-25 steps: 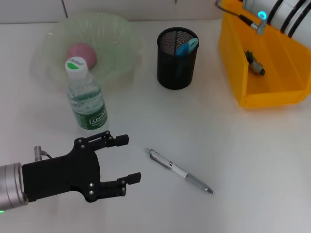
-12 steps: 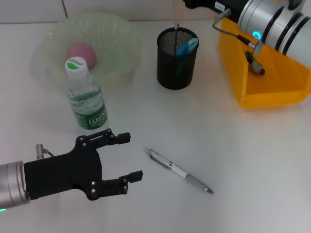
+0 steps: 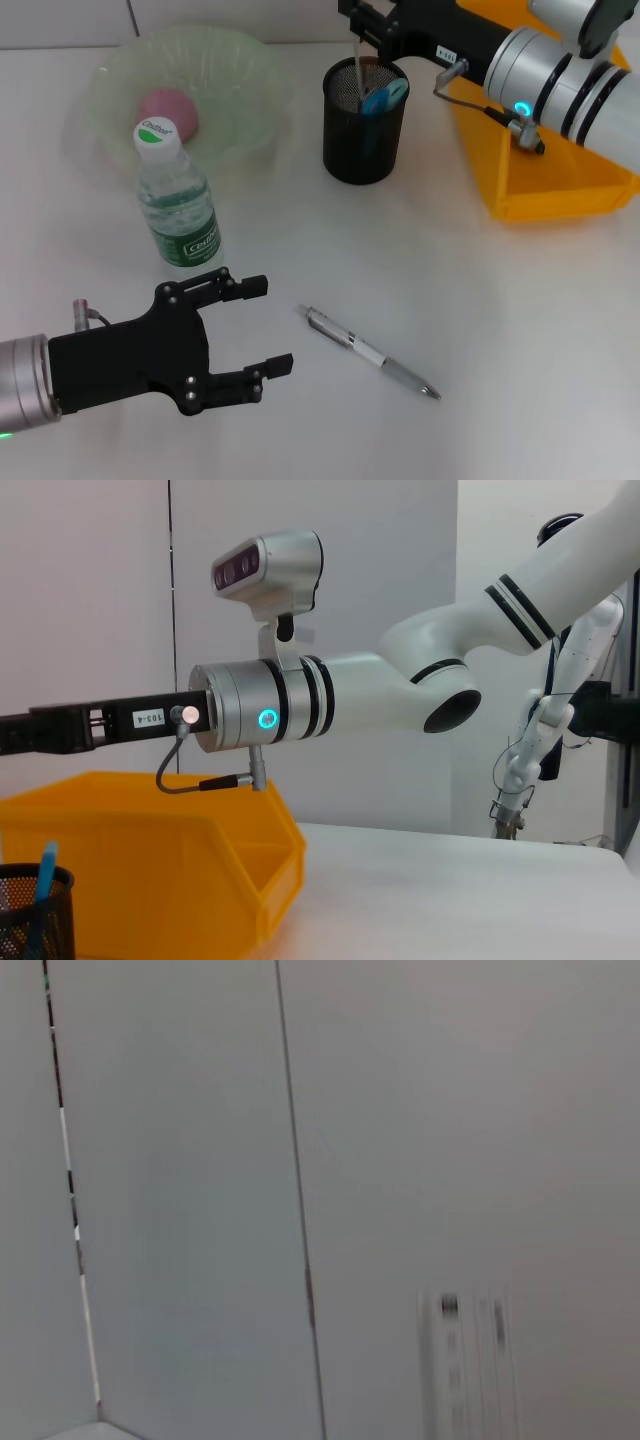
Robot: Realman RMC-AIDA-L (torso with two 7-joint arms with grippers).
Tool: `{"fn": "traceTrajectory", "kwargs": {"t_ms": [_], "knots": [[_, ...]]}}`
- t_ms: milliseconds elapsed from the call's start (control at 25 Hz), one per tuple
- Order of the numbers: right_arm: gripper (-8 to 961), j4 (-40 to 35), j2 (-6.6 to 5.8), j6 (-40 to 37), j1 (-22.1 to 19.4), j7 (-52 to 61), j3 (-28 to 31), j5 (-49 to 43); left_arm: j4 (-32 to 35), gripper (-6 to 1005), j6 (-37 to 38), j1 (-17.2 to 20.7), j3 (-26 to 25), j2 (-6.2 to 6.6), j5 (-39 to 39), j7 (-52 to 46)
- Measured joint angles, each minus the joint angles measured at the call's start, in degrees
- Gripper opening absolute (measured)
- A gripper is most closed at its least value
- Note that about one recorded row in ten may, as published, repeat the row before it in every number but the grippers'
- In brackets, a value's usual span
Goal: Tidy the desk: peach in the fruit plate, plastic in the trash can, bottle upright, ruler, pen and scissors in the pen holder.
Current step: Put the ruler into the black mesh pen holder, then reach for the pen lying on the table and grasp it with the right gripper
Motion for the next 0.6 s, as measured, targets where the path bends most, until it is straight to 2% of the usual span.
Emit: {"fn": "traceTrajectory", "kwargs": {"t_ms": [200, 360, 480, 600], "knots": [[494, -0.04, 0.00, -1.42, -0.98, 0.61, -0.68, 0.24, 0.00, 799, -0.22, 0.31, -0.21, 0.07, 0.00, 1.02], [577, -1.05, 0.00, -4.29, -3.12, 1.73, -0.40, 0.34, -0.12, 799, -0.22, 0.54, -0.82, 0.09, 0.00, 2.06], [638, -4.95, -0.01, -8.16, -6.83, 4.48, -0.01, 0.38, -0.11, 799, 0.18, 0.92, -1.32, 0.16, -0.02, 2.11], [700, -13.13, -0.14, -12.31, -13.09, 10.66, 0.02, 0.48, -0.10, 799, 0.41, 1.28, -1.71, 0.17, -0.32, 2.11]]}}
